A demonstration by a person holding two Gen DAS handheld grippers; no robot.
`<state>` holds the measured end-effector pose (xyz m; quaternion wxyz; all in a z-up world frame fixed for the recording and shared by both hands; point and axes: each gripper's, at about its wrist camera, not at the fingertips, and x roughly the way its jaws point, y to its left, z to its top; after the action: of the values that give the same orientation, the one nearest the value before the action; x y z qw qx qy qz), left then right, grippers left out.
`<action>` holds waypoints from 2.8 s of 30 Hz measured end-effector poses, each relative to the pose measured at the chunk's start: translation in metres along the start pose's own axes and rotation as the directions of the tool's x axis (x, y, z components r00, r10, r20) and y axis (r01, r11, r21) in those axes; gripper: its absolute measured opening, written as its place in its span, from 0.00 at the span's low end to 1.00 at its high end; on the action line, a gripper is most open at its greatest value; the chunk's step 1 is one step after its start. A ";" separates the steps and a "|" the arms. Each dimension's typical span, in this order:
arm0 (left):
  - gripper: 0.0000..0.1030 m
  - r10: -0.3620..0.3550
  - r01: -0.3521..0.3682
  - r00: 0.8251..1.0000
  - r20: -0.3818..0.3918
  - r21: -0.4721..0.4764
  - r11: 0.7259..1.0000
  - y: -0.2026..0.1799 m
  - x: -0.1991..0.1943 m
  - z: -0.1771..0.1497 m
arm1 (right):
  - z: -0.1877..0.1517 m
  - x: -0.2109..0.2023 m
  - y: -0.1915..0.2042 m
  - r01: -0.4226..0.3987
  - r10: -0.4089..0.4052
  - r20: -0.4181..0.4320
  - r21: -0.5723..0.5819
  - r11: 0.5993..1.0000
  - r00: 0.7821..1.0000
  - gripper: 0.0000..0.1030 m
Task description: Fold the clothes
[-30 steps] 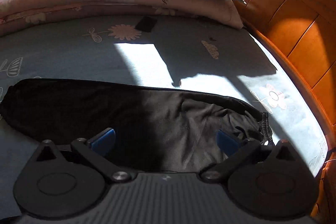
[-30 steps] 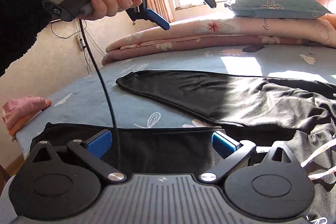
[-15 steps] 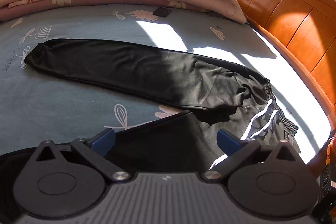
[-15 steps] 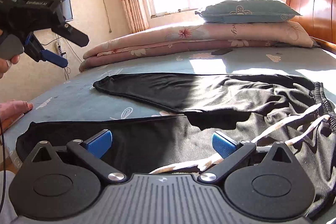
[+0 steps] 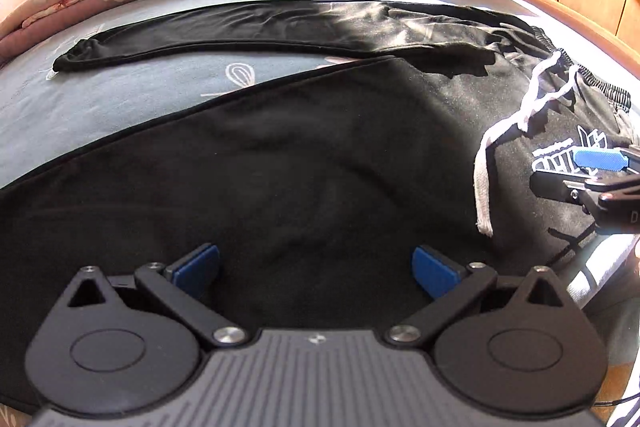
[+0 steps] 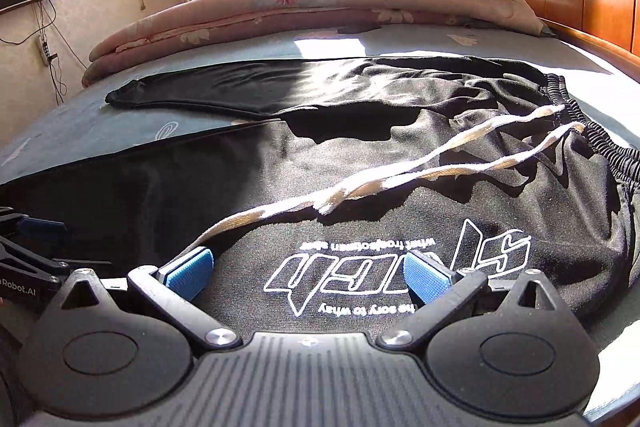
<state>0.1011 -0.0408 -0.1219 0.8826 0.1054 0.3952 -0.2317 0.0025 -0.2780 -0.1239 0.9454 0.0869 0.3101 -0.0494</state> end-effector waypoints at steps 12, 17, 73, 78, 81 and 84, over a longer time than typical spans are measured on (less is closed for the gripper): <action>0.99 0.064 -0.061 0.998 0.011 -0.205 0.977 0.029 -0.009 -0.008 | -0.008 0.007 0.021 0.098 -0.100 -0.011 -0.114 0.989 0.995 1.00; 0.99 0.072 -0.068 0.997 0.012 -0.195 0.978 0.032 -0.019 -0.013 | -0.001 0.005 0.022 0.093 -0.101 -0.057 -0.122 0.988 0.993 1.00; 0.99 -0.056 0.086 0.996 0.065 -0.759 0.645 0.314 -0.026 0.014 | -0.001 -0.019 0.033 -0.239 0.230 -0.105 -0.090 0.967 0.968 1.00; 0.99 -0.012 0.029 1.000 0.027 -0.769 0.638 0.323 -0.002 0.007 | -0.001 -0.018 0.032 -0.232 0.223 -0.105 -0.083 0.969 0.969 1.00; 0.99 0.067 -0.030 0.998 0.020 -0.734 0.678 0.325 0.000 0.015 | -0.001 -0.017 0.031 -0.227 0.219 -0.106 -0.074 0.971 0.970 1.00; 0.99 0.117 -0.101 0.993 -0.026 -0.703 0.703 0.325 0.003 0.022 | -0.001 -0.017 0.032 -0.226 0.217 -0.105 -0.078 0.971 0.970 1.00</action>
<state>0.2770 0.2331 -0.1083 0.8724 -0.2176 0.4376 -0.0124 -0.0067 -0.2457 -0.1103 0.9321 0.0807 0.3451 0.0747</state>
